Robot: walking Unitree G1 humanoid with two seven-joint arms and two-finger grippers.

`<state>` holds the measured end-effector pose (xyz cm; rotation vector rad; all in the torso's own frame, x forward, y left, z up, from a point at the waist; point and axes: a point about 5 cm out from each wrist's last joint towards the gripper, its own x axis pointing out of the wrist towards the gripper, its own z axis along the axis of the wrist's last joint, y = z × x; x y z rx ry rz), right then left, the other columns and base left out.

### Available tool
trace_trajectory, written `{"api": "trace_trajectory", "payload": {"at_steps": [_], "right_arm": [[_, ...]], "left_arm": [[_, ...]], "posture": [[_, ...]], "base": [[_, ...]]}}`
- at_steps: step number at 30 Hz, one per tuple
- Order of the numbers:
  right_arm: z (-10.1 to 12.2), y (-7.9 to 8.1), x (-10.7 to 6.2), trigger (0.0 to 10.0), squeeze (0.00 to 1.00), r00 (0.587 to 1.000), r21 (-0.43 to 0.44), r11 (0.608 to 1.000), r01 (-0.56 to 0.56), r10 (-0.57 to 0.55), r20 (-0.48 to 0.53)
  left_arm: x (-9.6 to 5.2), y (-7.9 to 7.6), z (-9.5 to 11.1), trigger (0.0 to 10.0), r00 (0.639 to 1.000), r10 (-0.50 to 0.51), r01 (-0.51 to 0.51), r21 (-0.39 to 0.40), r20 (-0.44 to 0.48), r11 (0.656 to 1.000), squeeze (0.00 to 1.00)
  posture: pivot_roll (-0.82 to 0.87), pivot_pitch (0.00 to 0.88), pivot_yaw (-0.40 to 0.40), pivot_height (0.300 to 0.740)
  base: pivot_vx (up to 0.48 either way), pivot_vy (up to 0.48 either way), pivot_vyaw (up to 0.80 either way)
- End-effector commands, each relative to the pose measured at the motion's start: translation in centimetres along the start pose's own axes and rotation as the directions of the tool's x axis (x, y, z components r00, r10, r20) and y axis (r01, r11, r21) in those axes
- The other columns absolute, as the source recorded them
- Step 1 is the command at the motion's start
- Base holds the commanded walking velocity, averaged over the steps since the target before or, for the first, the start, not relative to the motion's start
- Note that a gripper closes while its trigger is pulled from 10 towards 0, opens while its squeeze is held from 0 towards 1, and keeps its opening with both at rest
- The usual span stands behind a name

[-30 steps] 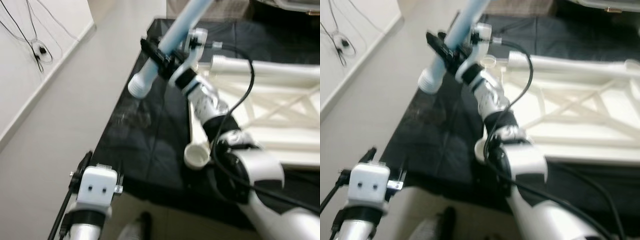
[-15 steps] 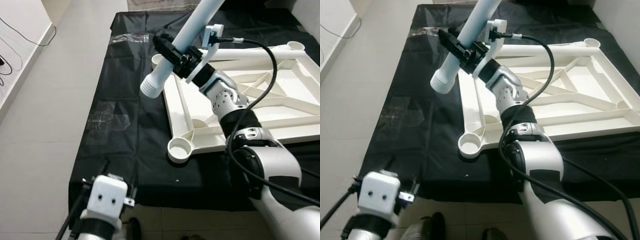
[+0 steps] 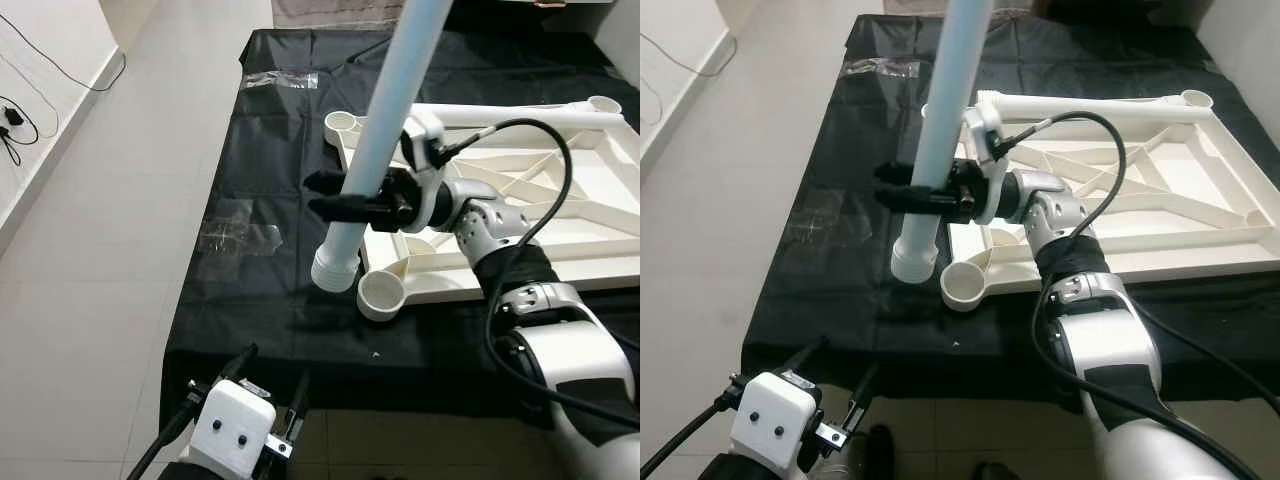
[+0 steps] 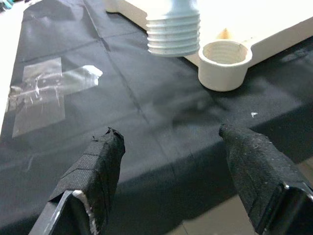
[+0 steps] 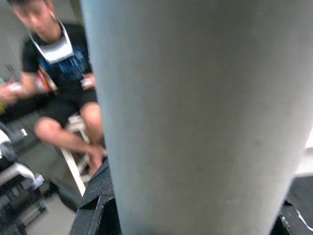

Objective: Building children table

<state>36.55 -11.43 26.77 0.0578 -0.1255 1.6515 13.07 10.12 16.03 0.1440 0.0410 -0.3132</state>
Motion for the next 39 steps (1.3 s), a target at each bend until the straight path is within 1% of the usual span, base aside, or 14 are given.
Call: {"api": "trace_trajectory", "payload": {"at_steps": [1,9,15,16,19,22,25,27,29,31,34,36,37,39], "right_arm": [[-0.8,0.1,-0.6,10.0,0.00,0.999,0.008,1.000,0.012,-0.012,-0.042],[-1.1,0.1,-2.0,10.0,0.00,0.997,0.007,0.999,0.048,-0.047,-0.062],[2.1,-1.3,-2.3,10.0,0.00,0.968,-0.033,0.974,0.223,-0.217,0.129],[3.1,-2.2,-1.9,10.0,0.00,0.913,0.004,0.933,0.360,-0.354,0.201],[3.6,-2.8,-1.6,10.0,0.00,0.865,0.041,0.895,0.444,-0.440,0.239],[4.4,-4.3,-0.9,10.0,0.00,0.678,0.108,0.734,0.670,-0.665,0.312],[4.3,-4.5,-0.6,10.0,0.00,0.645,0.129,0.709,0.694,-0.691,0.326],[4.0,-4.7,-0.3,10.0,0.00,0.557,0.163,0.639,0.752,-0.747,0.363],[3.9,-4.8,-0.3,10.0,0.00,0.517,0.164,0.605,0.779,-0.768,0.377],[3.7,-4.8,-0.4,10.0,0.00,0.438,0.137,0.523,0.842,-0.808,0.395],[3.4,-4.7,-0.4,10.0,0.00,0.395,0.125,0.476,0.870,-0.827,0.400],[2.0,-4.0,-0.3,10.0,0.00,0.325,0.053,0.372,0.927,-0.864,0.384],[2.0,-4.0,-0.3,10.0,0.00,0.325,0.053,0.372,0.927,-0.864,0.384],[0.3,-3.4,-0.3,10.0,0.00,0.275,-0.038,0.277,0.960,-0.906,0.321]], "left_arm": [[-0.4,-1.6,0.1,10.0,0.998,-0.061,0.061,-0.067,0.001,0.996,0.00],[-0.6,-1.6,0.2,10.0,0.998,-0.062,0.062,-0.061,-0.005,0.996,0.00],[-0.7,-1.3,0.1,10.0,0.999,-0.030,0.029,-0.071,-0.018,0.997,0.00],[-0.5,-0.7,0.1,10.0,1.000,0.015,-0.017,-0.070,-0.018,0.997,0.00],[-0.5,-0.3,0.1,10.0,0.999,0.047,-0.048,-0.068,-0.017,0.996,0.00],[0.3,1.7,-0.1,10.0,0.980,0.197,-0.197,-0.001,-0.004,0.980,0.00],[0.5,2.2,-0.2,10.0,0.975,0.224,-0.224,-0.001,-0.001,0.975,0.00],[1.1,2.7,-0.4,10.0,0.969,0.247,-0.247,-0.004,0.009,0.969,0.00],[1.3,2.9,-0.4,10.0,0.967,0.254,-0.254,-0.002,0.012,0.967,0.00],[1.7,3.1,-0.6,10.0,0.965,0.261,-0.261,0.004,0.023,0.965,0.00],[2.0,3.1,-0.7,10.0,0.964,0.263,-0.263,0.005,0.028,0.965,0.00],[2.6,3.3,-1.0,10.0,0.962,0.270,-0.271,0.009,0.037,0.963,0.00],[2.6,3.3,-1.0,10.0,0.962,0.270,-0.271,0.009,0.037,0.963,0.00],[3.0,3.7,-1.4,10.0,0.960,0.279,-0.280,0.032,0.036,0.959,0.00]], "posture": [[0.17,0.259,-0.036,0.740],[0.17,0.273,-0.030,0.740],[0.17,0.277,-0.026,0.740],[0.17,0.267,-0.023,0.740],[0.17,0.267,-0.023,0.740],[0.17,0.230,-0.027,0.740],[0.16,0.216,-0.030,0.740],[0.15,0.176,-0.035,0.740],[0.15,0.176,-0.035,0.740],[0.14,0.125,-0.042,0.740],[0.14,0.116,-0.043,0.740],[0.13,0.055,-0.045,0.740],[0.13,0.055,-0.045,0.740],[0.12,0.033,-0.043,0.740]], "base": [[0.000,0.000,0.00],[0.000,0.000,0.00],[0.000,0.000,0.00],[0.000,0.000,0.00],[0.000,0.000,0.00],[0.000,0.000,0.00],[0.000,0.000,0.00],[0.000,0.000,0.00],[0.000,0.000,0.00],[0.000,0.000,0.00],[0.000,0.000,0.00],[0.000,0.000,0.00],[0.000,0.000,0.00],[0.000,0.000,0.00]]}}
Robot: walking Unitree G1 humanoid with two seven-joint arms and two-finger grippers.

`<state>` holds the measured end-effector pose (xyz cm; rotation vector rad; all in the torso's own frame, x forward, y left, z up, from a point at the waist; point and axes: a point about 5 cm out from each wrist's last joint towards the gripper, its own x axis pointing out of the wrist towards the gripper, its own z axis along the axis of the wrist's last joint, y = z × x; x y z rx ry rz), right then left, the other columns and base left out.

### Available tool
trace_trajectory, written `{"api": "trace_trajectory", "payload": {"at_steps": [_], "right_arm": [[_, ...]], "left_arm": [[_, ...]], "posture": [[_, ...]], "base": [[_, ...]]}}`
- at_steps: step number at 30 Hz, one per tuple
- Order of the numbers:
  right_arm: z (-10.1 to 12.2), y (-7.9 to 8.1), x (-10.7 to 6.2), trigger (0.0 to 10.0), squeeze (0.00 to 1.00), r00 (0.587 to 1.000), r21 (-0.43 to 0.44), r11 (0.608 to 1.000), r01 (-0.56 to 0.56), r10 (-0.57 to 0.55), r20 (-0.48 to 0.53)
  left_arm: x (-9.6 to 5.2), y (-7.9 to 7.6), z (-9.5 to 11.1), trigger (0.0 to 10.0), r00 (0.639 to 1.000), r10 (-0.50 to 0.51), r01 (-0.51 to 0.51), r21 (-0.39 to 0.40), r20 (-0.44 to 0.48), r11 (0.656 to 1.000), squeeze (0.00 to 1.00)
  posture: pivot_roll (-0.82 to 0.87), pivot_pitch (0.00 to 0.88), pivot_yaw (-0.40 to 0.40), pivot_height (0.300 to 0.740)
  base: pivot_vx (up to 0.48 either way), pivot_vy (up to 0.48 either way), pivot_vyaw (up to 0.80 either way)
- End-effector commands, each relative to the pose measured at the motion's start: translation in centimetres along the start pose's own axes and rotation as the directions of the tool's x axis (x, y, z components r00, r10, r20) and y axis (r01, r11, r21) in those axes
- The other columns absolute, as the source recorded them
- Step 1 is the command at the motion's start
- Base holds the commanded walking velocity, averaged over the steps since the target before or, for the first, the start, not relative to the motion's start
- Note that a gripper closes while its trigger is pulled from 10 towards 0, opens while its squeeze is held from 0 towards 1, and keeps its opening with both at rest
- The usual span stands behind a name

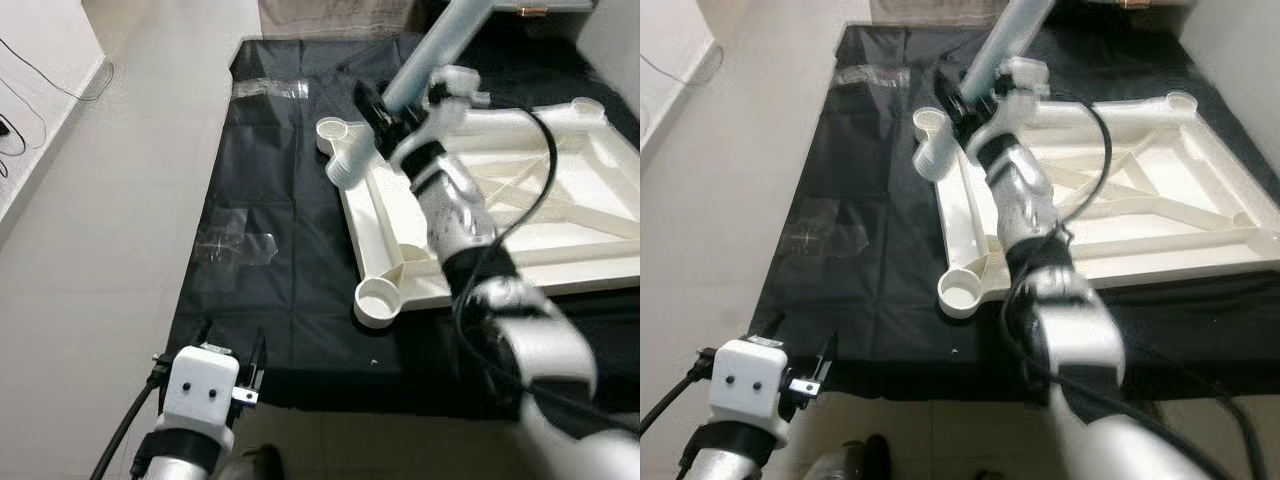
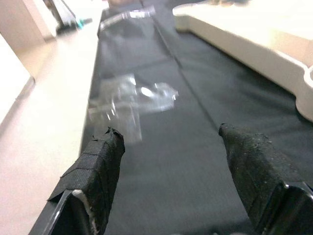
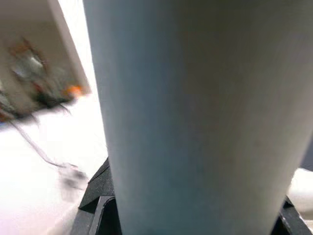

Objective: Building children table

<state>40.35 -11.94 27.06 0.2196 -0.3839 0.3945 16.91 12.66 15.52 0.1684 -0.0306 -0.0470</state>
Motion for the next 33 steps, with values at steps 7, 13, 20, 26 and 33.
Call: {"api": "trace_trajectory", "payload": {"at_steps": [7,13,20,26,33], "right_arm": [[-1.4,0.8,-3.2,10.0,0.00,1.000,-0.166,0.986,0.017,-0.021,-0.017],[-4.2,1.1,-8.5,10.0,0.00,0.998,-0.302,0.952,-0.049,0.032,-0.062],[-5.8,2.3,-14.8,10.0,0.00,0.990,-0.319,0.946,-0.065,0.021,-0.140],[-6.2,2.9,-15.4,10.0,0.00,0.988,-0.319,0.947,-0.034,-0.016,-0.153],[-6.4,3.2,-15.5,10.0,0.00,0.984,-0.310,0.951,-0.015,-0.042,-0.174]], "left_arm": [[0.7,0.9,-1.7,10.0,0.998,0.056,-0.056,-0.002,-0.038,0.998,0.00],[1.0,0.3,-2.1,10.0,0.999,0.043,-0.043,0.007,-0.033,0.999,0.00],[0.2,-0.5,-2.8,10.0,0.998,0.050,-0.050,-0.003,-0.040,0.999,0.00],[0.5,-1.5,-2.9,10.0,1.000,-0.006,0.006,0.000,-0.018,1.000,0.00],[0.7,-1.7,-3.1,10.0,1.000,-0.002,0.002,0.001,-0.006,1.000,0.00]], "posture": [[0.08,0.000,-0.025,0.740],[0.07,0.000,-0.025,0.740],[0.05,0.000,-0.017,0.740],[0.05,0.000,-0.015,0.740],[0.05,0.000,-0.017,0.740]], "base": [[0.000,0.000,0.00],[0.000,0.000,0.00],[0.000,0.000,0.00],[0.000,0.000,0.00],[0.000,0.000,0.00]]}}
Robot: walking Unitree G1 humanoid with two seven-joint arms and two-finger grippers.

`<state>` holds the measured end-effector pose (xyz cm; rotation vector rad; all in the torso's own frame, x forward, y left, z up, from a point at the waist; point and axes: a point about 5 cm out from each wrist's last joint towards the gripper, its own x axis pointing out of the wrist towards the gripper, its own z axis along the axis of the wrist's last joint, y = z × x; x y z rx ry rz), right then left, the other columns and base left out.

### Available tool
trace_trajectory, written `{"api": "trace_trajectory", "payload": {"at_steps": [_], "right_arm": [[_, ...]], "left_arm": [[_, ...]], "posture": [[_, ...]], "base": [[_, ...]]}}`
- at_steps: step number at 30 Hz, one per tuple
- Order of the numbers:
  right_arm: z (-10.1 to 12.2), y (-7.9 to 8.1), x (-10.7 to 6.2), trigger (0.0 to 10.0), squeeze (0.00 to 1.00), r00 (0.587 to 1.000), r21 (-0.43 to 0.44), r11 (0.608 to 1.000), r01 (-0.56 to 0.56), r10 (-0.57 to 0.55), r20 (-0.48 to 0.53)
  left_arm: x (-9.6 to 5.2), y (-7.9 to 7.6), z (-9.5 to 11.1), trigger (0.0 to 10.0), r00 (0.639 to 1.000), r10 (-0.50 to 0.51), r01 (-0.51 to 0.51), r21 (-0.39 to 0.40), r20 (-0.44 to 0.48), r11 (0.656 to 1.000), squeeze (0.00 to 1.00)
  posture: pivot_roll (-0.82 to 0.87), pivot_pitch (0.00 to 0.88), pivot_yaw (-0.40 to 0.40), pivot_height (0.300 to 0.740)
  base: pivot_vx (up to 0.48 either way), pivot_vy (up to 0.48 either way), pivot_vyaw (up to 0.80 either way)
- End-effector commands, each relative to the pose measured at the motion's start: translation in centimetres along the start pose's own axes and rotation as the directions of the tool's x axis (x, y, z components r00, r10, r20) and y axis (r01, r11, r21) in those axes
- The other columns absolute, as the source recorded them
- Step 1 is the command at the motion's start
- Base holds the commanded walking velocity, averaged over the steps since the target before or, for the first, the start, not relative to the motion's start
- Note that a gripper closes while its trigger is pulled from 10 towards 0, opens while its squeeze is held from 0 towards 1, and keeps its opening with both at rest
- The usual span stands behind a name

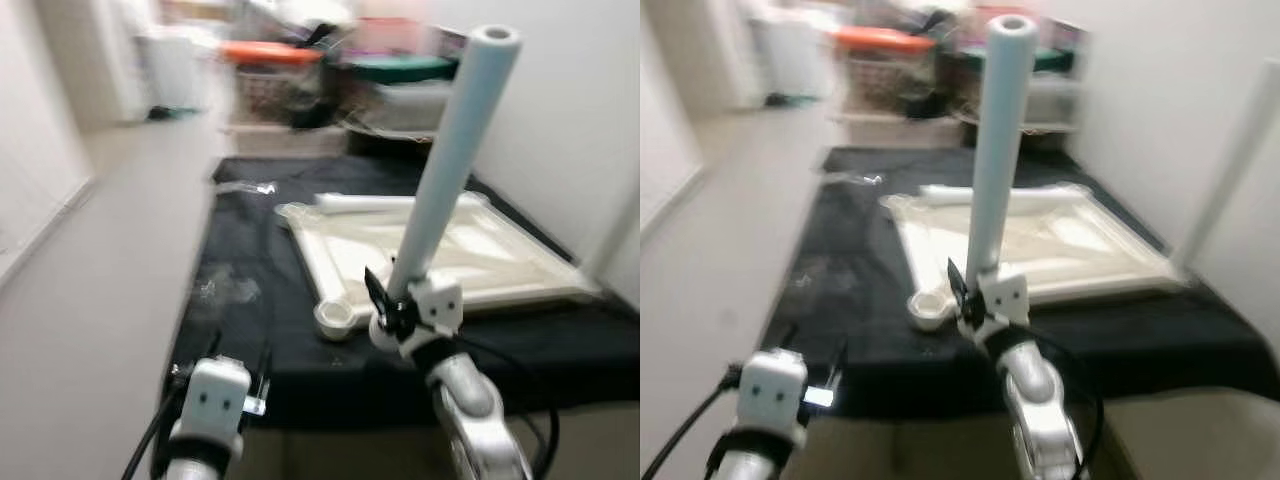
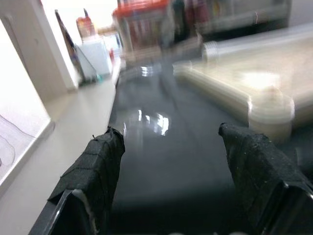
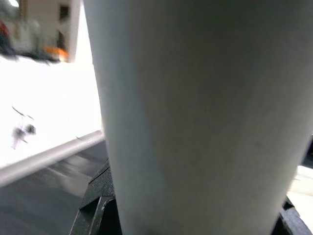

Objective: Building children table

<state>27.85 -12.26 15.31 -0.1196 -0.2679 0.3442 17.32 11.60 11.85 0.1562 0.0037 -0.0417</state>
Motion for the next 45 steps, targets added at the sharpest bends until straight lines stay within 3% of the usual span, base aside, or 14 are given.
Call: {"api": "trace_trajectory", "payload": {"at_steps": [1,25,40,45], "right_arm": [[0.2,-0.1,0.0,10.0,0.00,1.000,-0.002,1.000,0.012,-0.012,-0.006],[0.9,0.1,1.0,10.0,0.00,1.000,0.008,1.000,0.020,-0.020,-0.006],[1.4,1.0,1.9,10.0,0.00,1.000,0.021,1.000,-0.016,0.015,0.014],[1.5,1.0,2.1,10.0,0.00,1.000,0.026,1.000,-0.013,0.013,0.018]], "left_arm": [[0.4,0.0,0.3,10.0,1.000,-0.004,0.004,0.014,0.029,1.000,0.00],[1.3,1.0,1.0,10.0,0.996,0.045,-0.048,0.034,0.082,0.998,0.00],[1.6,1.5,1.7,10.0,0.990,0.086,-0.093,0.056,0.115,0.994,0.00],[1.7,1.5,1.6,10.0,0.991,0.064,-0.072,0.064,0.118,0.995,0.00]], "posture": [[0.05,0.000,-0.017,0.740],[0.06,0.000,-0.031,0.740],[0.08,0.000,-0.049,0.740],[0.08,0.000,-0.052,0.740]], "base": [[0.000,0.000,0.00],[0.000,0.000,0.00],[0.000,0.000,-0.24],[0.000,-0.427,0.00]]}}
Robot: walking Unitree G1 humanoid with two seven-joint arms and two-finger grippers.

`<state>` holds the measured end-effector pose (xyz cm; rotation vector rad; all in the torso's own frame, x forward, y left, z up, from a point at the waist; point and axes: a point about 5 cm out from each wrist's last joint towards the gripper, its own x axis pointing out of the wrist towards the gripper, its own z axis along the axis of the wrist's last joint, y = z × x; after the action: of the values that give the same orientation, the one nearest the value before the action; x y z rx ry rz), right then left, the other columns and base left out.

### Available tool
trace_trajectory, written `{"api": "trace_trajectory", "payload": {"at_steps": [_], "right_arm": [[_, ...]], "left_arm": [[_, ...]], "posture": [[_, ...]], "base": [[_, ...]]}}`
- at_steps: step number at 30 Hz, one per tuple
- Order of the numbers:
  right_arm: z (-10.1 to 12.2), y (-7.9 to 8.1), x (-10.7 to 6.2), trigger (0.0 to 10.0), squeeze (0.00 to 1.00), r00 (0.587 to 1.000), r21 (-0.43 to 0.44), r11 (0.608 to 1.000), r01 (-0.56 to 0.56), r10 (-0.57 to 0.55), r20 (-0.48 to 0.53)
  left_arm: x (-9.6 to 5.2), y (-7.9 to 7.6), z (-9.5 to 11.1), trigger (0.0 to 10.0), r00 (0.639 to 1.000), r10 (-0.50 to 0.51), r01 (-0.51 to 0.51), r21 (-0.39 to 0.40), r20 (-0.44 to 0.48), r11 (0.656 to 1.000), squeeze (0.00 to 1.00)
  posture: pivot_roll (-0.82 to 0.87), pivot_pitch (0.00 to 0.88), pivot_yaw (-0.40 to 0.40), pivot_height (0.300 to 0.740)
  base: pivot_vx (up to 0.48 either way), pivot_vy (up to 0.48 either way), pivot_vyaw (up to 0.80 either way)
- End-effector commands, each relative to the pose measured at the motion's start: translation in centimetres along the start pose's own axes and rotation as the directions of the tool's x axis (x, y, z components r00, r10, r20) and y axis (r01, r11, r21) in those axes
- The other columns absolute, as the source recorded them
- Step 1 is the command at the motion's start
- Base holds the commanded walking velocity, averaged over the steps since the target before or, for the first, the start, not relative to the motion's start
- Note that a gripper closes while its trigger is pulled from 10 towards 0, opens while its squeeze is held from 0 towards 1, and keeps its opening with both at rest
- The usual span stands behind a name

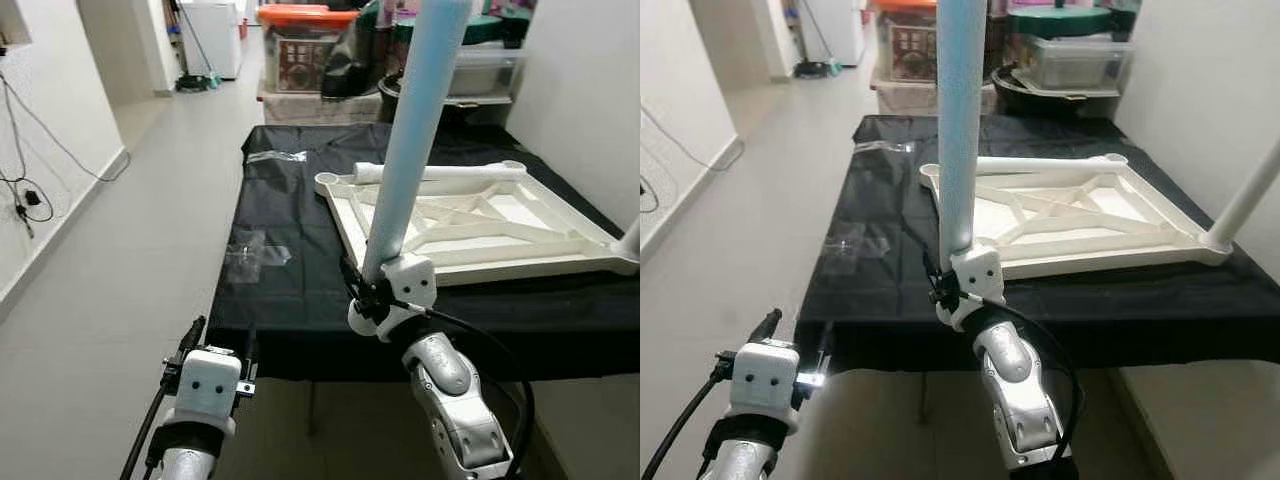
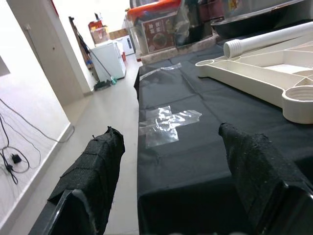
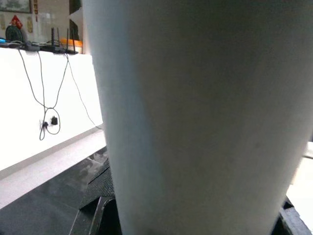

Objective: Building children table

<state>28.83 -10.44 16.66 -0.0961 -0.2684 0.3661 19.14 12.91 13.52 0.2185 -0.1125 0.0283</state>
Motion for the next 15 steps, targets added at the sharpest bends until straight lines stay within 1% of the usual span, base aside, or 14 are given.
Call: {"api": "trace_trajectory", "payload": {"at_steps": [1,5,9,11,15], "right_arm": [[0.3,-0.2,0.3,10.0,0.00,1.000,-0.001,1.000,0.007,-0.007,0.014],[0.4,-0.3,0.5,10.0,0.00,1.000,-0.001,1.000,0.012,-0.012,0.015],[0.5,-0.4,0.5,10.0,0.00,1.000,-0.001,1.000,0.010,-0.010,0.017],[0.6,-0.4,0.7,10.0,0.00,1.000,0.005,1.000,0.010,-0.010,0.021],[0.8,-0.4,1.0,10.0,0.00,1.000,0.007,1.000,0.010,-0.011,0.026]], "left_arm": [[0.0,0.0,0.2,10.0,1.000,-0.005,0.005,0.008,0.008,1.000,0.00],[0.1,0.3,0.2,10.0,1.000,0.026,-0.026,0.012,0.000,1.000,0.00],[0.2,0.5,0.4,10.0,0.999,0.051,-0.051,0.002,0.006,0.999,0.00],[0.5,1.2,0.8,10.0,0.996,0.089,-0.089,-0.004,0.014,0.996,0.00],[0.5,1.5,0.9,10.0,0.994,0.104,-0.104,-0.001,0.017,0.995,0.00]], "posture": [[0.08,0.000,-0.052,0.740],[0.08,0.000,-0.051,0.740],[0.08,0.000,-0.055,0.740],[0.09,0.000,-0.056,0.740],[0.09,0.000,-0.058,0.740]], "base": [[0.000,-0.454,0.00],[0.000,-0.409,0.00],[0.000,0.000,0.00],[0.000,0.000,0.00],[0.000,0.000,0.00]]}}
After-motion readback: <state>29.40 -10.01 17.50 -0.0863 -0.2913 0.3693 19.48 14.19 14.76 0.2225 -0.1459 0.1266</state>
